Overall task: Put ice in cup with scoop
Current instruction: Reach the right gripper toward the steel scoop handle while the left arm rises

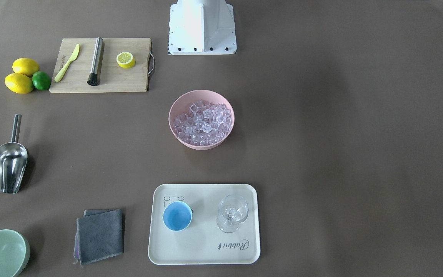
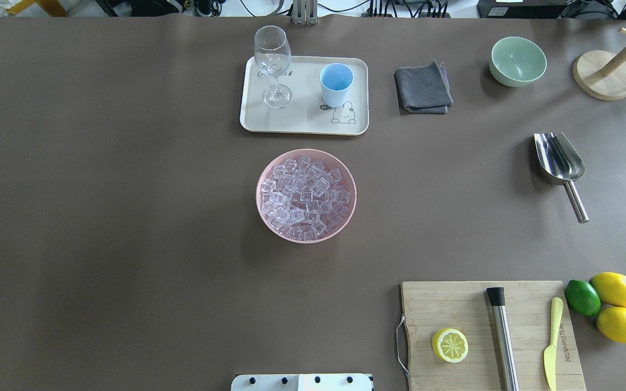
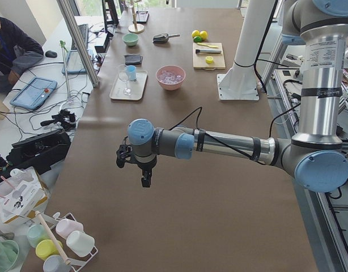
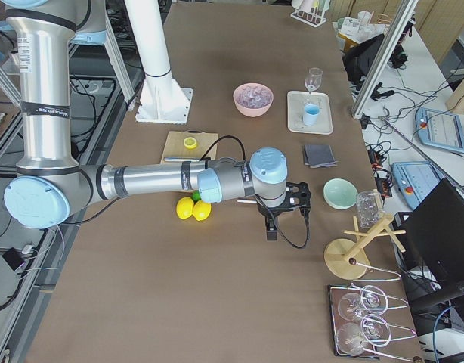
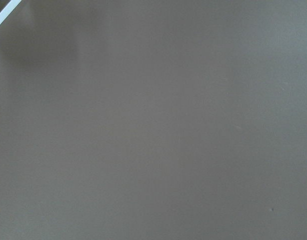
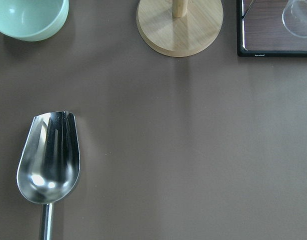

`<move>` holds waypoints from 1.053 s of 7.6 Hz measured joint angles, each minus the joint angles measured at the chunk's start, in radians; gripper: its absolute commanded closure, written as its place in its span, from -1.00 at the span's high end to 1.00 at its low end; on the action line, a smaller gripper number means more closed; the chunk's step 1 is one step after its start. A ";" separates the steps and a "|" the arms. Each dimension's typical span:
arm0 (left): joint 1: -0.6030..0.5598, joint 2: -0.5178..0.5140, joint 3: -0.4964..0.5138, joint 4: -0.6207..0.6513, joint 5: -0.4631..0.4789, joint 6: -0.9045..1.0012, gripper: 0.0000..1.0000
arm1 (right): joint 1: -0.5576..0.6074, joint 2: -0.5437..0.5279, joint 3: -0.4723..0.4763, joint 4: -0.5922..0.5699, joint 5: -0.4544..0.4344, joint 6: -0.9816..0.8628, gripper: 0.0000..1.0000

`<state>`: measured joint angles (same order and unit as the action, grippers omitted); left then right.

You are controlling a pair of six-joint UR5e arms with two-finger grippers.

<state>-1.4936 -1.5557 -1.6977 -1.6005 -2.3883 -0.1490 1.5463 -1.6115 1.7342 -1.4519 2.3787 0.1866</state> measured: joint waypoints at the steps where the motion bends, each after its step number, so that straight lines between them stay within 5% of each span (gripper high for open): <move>1: 0.001 -0.004 0.012 -0.002 -0.018 -0.002 0.96 | 0.000 -0.007 0.005 -0.003 0.001 -0.001 0.99; 8: 0.018 -0.073 0.119 -0.067 -0.032 0.007 0.96 | -0.001 -0.050 0.012 0.003 0.016 0.007 0.99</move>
<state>-1.4753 -1.6290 -1.5783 -1.6671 -2.4207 -0.1424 1.5453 -1.6618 1.7462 -1.4488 2.3944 0.1933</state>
